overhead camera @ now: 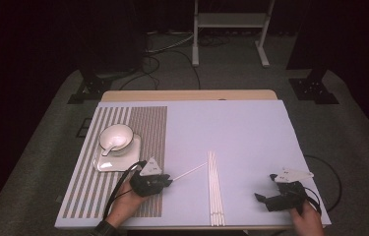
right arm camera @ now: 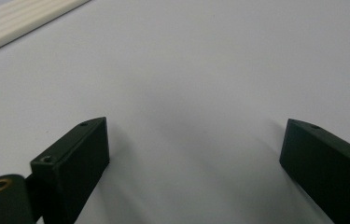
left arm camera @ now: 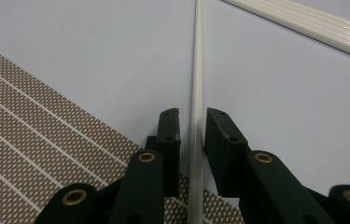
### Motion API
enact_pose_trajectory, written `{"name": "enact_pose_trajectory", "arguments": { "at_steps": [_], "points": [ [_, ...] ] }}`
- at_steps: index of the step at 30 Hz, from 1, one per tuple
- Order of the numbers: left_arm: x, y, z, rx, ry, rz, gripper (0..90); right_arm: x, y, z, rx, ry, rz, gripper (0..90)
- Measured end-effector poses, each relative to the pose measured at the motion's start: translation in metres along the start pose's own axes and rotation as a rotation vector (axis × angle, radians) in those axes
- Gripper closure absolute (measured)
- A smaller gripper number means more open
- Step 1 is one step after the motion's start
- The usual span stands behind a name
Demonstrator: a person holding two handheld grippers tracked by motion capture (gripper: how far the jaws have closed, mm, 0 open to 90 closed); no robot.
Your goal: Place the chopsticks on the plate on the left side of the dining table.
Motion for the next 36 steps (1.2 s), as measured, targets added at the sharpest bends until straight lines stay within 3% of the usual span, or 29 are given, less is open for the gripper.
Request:
{"name": "enact_pose_trajectory", "arguments": {
  "at_steps": [14,21,36],
  "points": [
    [0.0027,0.0003,0.0000,-0.009,-0.006,0.021,82.0,0.0000,0.0000,-0.0001,0.000,0.001,0.000,6.7],
    [0.0042,0.0006,-0.0018,0.008,-0.024,0.037,83.9,0.0000,0.0000,0.0000,0.000,-0.001,0.000,6.7],
    [0.0037,-0.0004,-0.0004,-0.002,-0.027,0.027,84.8,0.0000,0.0000,-0.0001,0.000,0.001,0.000,6.7]
  ]
}}
Point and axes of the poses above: each handheld gripper's, and its own axes: y roughly forward along the jaws, x roughly out of its underside, z roughly to its right, the point moved 2 cm from there along y, roughly forward along the jaws, and after that the axes turned 5 degrees about -z, right-handed, at the moved point
